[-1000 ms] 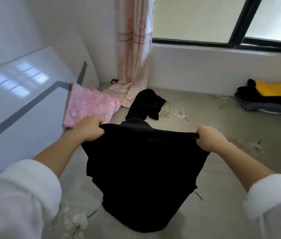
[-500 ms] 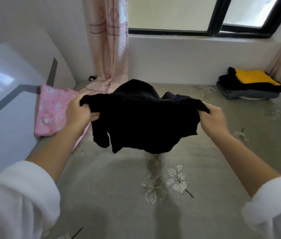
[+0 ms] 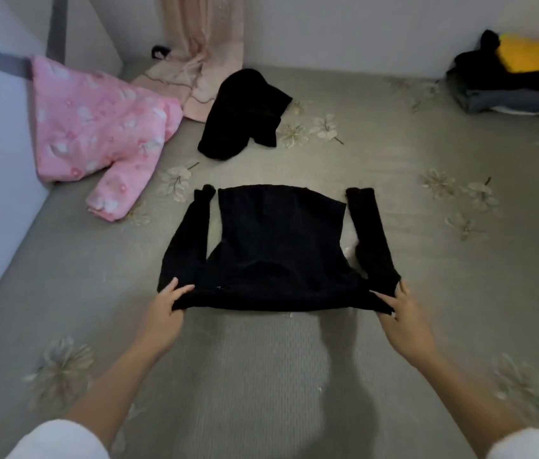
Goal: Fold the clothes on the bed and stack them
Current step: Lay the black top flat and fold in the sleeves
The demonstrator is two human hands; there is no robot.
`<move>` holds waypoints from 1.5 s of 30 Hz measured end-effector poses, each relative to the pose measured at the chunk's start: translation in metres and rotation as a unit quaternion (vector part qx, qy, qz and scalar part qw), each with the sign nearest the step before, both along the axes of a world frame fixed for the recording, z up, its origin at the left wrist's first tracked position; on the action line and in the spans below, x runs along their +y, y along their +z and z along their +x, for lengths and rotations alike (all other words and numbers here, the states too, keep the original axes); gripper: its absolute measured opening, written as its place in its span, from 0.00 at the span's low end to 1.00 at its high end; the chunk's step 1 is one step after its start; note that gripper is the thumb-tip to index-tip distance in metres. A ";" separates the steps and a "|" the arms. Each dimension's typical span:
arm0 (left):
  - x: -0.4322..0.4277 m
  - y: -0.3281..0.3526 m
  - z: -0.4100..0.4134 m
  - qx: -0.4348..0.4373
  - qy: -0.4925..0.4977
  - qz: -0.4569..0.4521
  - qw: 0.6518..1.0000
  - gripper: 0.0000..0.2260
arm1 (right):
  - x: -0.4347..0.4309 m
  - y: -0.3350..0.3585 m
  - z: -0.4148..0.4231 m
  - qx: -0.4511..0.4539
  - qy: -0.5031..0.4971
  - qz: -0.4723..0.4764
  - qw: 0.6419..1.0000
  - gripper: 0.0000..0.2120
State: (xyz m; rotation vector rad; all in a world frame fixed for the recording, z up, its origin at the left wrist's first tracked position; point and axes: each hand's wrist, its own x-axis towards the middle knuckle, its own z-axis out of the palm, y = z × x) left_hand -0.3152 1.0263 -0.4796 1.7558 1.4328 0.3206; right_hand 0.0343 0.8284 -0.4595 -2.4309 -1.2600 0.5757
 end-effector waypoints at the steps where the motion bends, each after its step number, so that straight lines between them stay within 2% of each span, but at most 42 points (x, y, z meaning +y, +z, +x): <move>1: -0.009 -0.018 -0.007 0.033 -0.015 -0.028 0.999 0.23 | -0.010 -0.018 -0.003 -0.014 0.016 -0.042 0.999 0.18; 4: -0.038 -0.062 -0.026 0.117 -0.072 -0.091 0.986 0.22 | -0.038 -0.064 -0.015 -0.040 0.049 -0.145 0.987 0.21; 7: -0.064 -0.092 -0.038 0.187 -0.137 -0.117 0.966 0.23 | -0.068 -0.096 -0.033 -0.046 0.067 -0.219 0.972 0.22; 9: -0.080 -0.107 -0.044 0.258 -0.191 -0.128 0.938 0.23 | -0.086 -0.114 -0.044 -0.041 0.084 -0.271 0.958 0.23; 12: -0.097 -0.120 -0.046 0.388 -0.270 -0.145 0.869 0.23 | -0.101 -0.126 -0.051 -0.040 0.094 -0.342 0.934 0.22; 13: -0.100 -0.122 -0.043 0.406 -0.265 -0.139 0.864 0.23 | -0.101 -0.127 -0.052 -0.046 0.093 -0.347 0.932 0.21; 14: -0.103 -0.123 -0.037 0.400 -0.230 -0.119 0.879 0.21 | -0.098 -0.127 -0.052 -0.055 0.088 -0.335 0.936 0.21; 16: -0.108 -0.125 -0.020 0.330 -0.133 -0.049 0.933 0.19 | -0.085 -0.128 -0.056 -0.066 0.077 -0.272 0.957 0.20; 18: -0.113 -0.131 0.000 0.237 -0.072 0.009 0.969 0.23 | -0.067 -0.131 -0.062 -0.062 0.078 -0.186 0.978 0.21; 19: -0.116 -0.134 0.010 0.200 -0.071 0.010 0.977 0.27 | -0.057 -0.134 -0.066 -0.060 0.090 -0.156 0.982 0.23; 21: -0.119 -0.140 0.025 0.162 -0.122 -0.018 0.979 0.36 | -0.040 -0.143 -0.071 -0.065 0.132 -0.148 0.978 0.32; 23: -0.119 -0.147 0.035 0.157 -0.183 -0.054 0.969 0.34 | -0.028 -0.155 -0.071 -0.076 0.169 -0.180 0.966 0.36; 24: -0.118 -0.151 0.039 0.150 -0.200 -0.064 0.966 0.29 | -0.024 -0.160 -0.068 -0.081 0.185 -0.196 0.960 0.34; 27: -0.112 -0.153 0.042 0.124 -0.217 -0.062 0.966 0.10 | -0.023 -0.167 -0.052 -0.090 0.248 -0.207 0.942 0.15; 30: -0.114 -0.145 0.032 0.113 -0.264 -0.067 0.956 0.06 | -0.040 -0.163 -0.045 -0.080 0.336 -0.190 0.919 0.07; 32: -0.120 -0.137 0.024 0.114 -0.306 -0.077 0.942 0.06 | -0.050 -0.155 -0.048 -0.058 0.344 -0.191 0.918 0.03; 34: -0.128 -0.132 0.018 0.122 -0.337 -0.081 0.930 0.06 | -0.055 -0.153 -0.053 -0.041 0.312 -0.163 0.935 0.07; 35: -0.131 -0.130 0.017 0.127 -0.343 -0.092 0.926 0.07 | -0.053 -0.155 -0.057 -0.046 0.299 -0.143 0.942 0.14; 37: -0.135 -0.129 0.020 0.126 -0.316 -0.142 0.929 0.11 | -0.041 -0.163 -0.064 -0.056 0.269 -0.133 0.952 0.29; 39: -0.137 -0.132 0.031 0.096 -0.222 -0.190 0.952 0.15 | -0.027 -0.169 -0.069 -0.064 0.248 -0.175 0.951 0.34; 41: -0.135 -0.138 0.043 0.082 -0.124 -0.174 0.973 0.15 | -0.018 -0.174 -0.065 -0.105 0.263 -0.213 0.935 0.29; 43: -0.129 -0.141 0.052 0.119 -0.101 -0.109 0.982 0.06 | -0.020 -0.173 -0.058 -0.135 0.282 -0.217 0.925 0.22; 45: -0.128 -0.139 0.050 0.113 -0.118 -0.118 0.979 0.16 | -0.031 -0.166 -0.054 -0.141 0.318 -0.181 0.920 0.16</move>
